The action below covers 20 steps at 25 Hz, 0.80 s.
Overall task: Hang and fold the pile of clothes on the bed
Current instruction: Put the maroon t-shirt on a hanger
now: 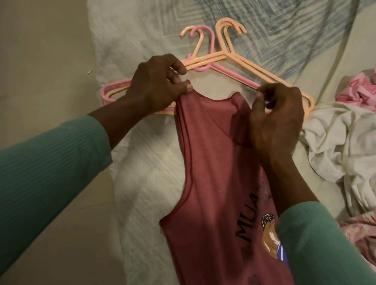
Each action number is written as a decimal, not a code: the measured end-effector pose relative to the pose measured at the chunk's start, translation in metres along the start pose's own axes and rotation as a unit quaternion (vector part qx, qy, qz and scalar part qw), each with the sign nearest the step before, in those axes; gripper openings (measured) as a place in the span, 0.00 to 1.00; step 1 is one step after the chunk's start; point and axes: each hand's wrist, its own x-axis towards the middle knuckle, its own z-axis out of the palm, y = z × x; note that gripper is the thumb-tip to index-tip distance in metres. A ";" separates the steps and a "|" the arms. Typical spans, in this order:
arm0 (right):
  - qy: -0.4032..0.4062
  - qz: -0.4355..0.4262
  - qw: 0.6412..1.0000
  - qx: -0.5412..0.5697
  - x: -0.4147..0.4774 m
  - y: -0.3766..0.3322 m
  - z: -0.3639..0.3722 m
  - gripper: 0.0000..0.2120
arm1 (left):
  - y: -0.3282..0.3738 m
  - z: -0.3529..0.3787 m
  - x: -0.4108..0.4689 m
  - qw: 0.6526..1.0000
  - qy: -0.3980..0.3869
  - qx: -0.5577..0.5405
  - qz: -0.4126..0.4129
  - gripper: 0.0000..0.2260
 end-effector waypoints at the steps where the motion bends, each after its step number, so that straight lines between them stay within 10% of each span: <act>1: 0.005 -0.002 1.000 -0.006 -0.009 0.006 -0.009 0.08 | -0.003 0.000 -0.002 1.000 0.013 -0.016 0.003 0.13; 7: -0.159 -0.008 0.984 -0.074 -0.054 0.038 -0.036 0.12 | -0.013 -0.004 -0.008 0.998 0.007 -0.051 0.024 0.07; 20: -0.054 0.188 0.976 0.094 -0.060 0.051 -0.047 0.12 | 0.000 0.024 -0.057 0.981 0.171 0.039 0.084 0.13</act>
